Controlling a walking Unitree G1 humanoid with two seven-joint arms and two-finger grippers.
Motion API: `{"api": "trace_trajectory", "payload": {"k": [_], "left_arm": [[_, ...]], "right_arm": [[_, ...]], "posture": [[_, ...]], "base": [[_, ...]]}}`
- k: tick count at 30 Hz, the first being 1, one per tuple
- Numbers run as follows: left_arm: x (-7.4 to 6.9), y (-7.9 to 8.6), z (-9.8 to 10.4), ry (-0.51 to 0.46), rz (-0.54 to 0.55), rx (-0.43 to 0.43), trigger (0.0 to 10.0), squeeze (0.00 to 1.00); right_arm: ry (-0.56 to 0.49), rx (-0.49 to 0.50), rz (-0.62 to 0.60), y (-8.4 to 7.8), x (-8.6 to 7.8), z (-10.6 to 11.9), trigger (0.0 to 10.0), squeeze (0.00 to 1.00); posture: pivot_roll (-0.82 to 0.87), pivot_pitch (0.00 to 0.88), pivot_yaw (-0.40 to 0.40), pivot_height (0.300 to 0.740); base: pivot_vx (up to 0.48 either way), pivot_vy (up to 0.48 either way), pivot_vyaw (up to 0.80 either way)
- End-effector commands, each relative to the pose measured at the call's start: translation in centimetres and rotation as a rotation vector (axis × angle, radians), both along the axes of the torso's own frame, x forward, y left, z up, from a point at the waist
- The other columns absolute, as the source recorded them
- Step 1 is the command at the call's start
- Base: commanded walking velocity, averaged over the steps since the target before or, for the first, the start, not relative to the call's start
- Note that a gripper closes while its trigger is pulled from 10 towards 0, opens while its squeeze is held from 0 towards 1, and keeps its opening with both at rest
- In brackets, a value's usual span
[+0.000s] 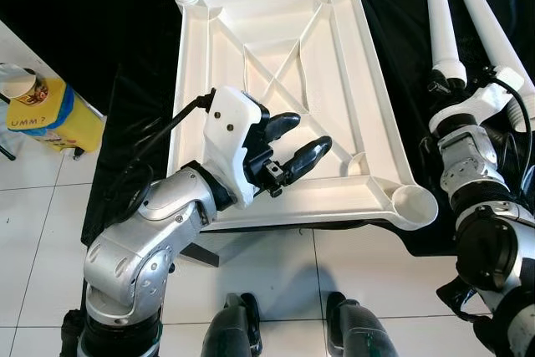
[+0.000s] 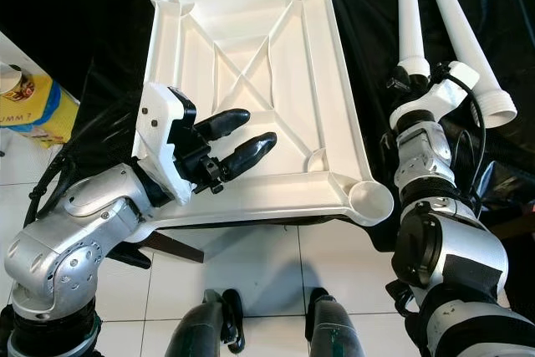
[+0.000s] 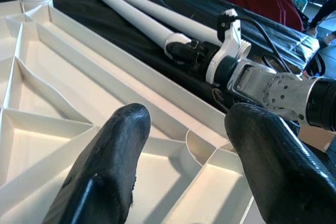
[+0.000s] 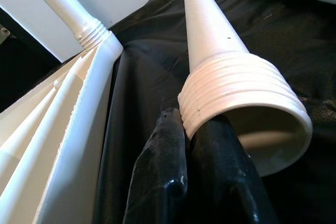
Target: Building children table
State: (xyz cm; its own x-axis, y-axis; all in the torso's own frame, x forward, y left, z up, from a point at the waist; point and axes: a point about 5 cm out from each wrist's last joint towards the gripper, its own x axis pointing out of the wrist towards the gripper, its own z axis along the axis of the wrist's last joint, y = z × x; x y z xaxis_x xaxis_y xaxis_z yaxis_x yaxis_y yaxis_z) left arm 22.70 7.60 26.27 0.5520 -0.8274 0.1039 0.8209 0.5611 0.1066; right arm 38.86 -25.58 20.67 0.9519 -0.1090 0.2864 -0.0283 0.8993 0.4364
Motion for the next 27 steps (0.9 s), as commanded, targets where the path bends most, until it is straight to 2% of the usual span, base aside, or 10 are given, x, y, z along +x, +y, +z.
{"api": "trace_trajectory", "payload": {"k": [1, 12, 13, 14, 15, 19, 24, 25, 27], "left_arm": [[-0.4, 0.2, -0.1, 0.003, -0.008, 0.002, 10.0, 0.0], [-0.3, 0.2, -0.1, -0.006, -0.015, -0.009, 10.0, 0.0], [-0.1, 0.2, 0.1, -0.021, -0.024, -0.007, 10.0, 0.0], [-0.1, 0.2, 0.1, -0.021, -0.024, -0.007, 10.0, 0.0], [0.1, 0.2, 0.2, -0.034, -0.027, -0.006, 10.0, 0.0], [0.4, 0.2, 0.4, -0.048, -0.033, -0.016, 10.0, 0.0], [0.6, 0.0, 0.4, -0.053, -0.038, -0.024, 10.0, 0.0], [1.2, -0.3, 0.6, -0.058, -0.051, -0.045, 10.0, 0.0], [1.2, -0.3, 0.6, -0.058, -0.051, -0.045, 10.0, 0.0]], "right_arm": [[0.05, 0.005, 0.016, 0.4, -0.1, -1.3, 0.0, 0.0], [-0.045, -0.068, 0.028, 0.5, 0.0, 0.6, 0.0, 0.0], [-0.083, -0.09, 0.017, 0.2, 0.0, 1.6, 4.0, 0.0], [-0.083, -0.09, 0.017, 0.2, 0.0, 1.6, 4.0, 0.0], [-0.111, -0.114, 0.005, 0.0, -0.1, 2.3, 10.0, 0.0], [-0.173, -0.159, -0.01, -0.1, -0.3, 3.8, 10.0, 0.0], [-0.208, -0.175, -0.024, 0.0, -0.5, 4.6, 10.0, 0.0], [-0.267, -0.187, -0.045, 0.0, -0.8, 6.0, 0.0, 0.0], [-0.267, -0.187, -0.045, 0.0, -0.8, 6.0, 0.0, 0.0]], "posture": [[0.2, 0.289, 0.094, 0.74], [0.15, 0.246, 0.051, 0.74], [0.13, 0.22, 0.037, 0.74], [0.13, 0.22, 0.037, 0.74], [0.12, 0.209, 0.035, 0.74], [0.09, 0.177, 0.032, 0.74], [0.07, 0.154, 0.031, 0.74], [0.04, 0.166, 0.033, 0.74], [0.04, 0.166, 0.033, 0.74]], "base": [[0.0, 0.0, 0.0], [0.0, 0.0, 0.0], [0.0, 0.0, 0.0], [0.0, 0.0, 0.0], [0.0, 0.0, 0.0], [0.0, 0.0, 0.0], [0.0, 0.0, 0.0], [0.0, 0.0, 0.0], [0.0, 0.0, 0.0]]}}
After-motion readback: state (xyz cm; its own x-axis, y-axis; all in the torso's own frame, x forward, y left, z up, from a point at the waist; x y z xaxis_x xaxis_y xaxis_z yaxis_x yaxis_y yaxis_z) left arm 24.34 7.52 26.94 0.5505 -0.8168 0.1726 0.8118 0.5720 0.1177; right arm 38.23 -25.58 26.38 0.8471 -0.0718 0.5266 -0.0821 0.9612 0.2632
